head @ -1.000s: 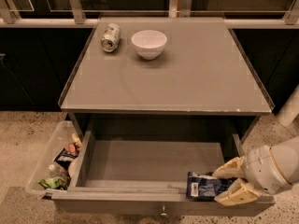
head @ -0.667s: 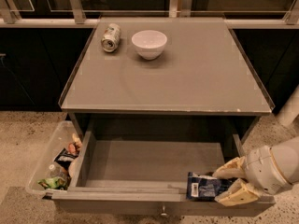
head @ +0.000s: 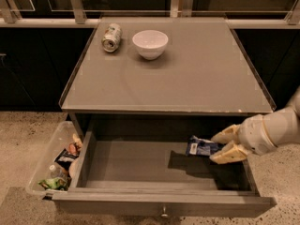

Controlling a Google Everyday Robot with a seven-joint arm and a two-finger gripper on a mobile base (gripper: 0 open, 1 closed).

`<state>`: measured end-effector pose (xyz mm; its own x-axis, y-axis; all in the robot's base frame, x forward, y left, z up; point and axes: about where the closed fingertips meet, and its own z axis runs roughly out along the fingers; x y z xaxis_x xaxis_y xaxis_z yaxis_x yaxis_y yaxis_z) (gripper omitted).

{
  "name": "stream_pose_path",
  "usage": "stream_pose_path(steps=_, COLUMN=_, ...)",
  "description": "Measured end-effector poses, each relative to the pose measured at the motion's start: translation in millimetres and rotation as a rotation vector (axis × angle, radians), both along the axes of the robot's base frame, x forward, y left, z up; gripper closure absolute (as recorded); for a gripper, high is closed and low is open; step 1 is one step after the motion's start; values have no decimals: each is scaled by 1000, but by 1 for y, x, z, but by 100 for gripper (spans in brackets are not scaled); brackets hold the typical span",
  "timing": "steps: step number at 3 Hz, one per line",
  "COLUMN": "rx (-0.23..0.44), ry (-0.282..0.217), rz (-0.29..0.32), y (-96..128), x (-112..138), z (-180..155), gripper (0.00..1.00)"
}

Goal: Place rxbar blueberry into top drawer

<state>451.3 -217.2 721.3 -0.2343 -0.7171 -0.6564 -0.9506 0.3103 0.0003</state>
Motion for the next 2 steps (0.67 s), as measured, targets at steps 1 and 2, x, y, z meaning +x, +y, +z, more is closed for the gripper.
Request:
stream_pose_path(steps=1, rx=3, ry=-6, rz=3, y=2, x=3, z=3, gripper=100)
stream_pose_path(steps=2, rx=-11, ry=10, rz=-21, y=5, x=0, z=-9, gripper=100)
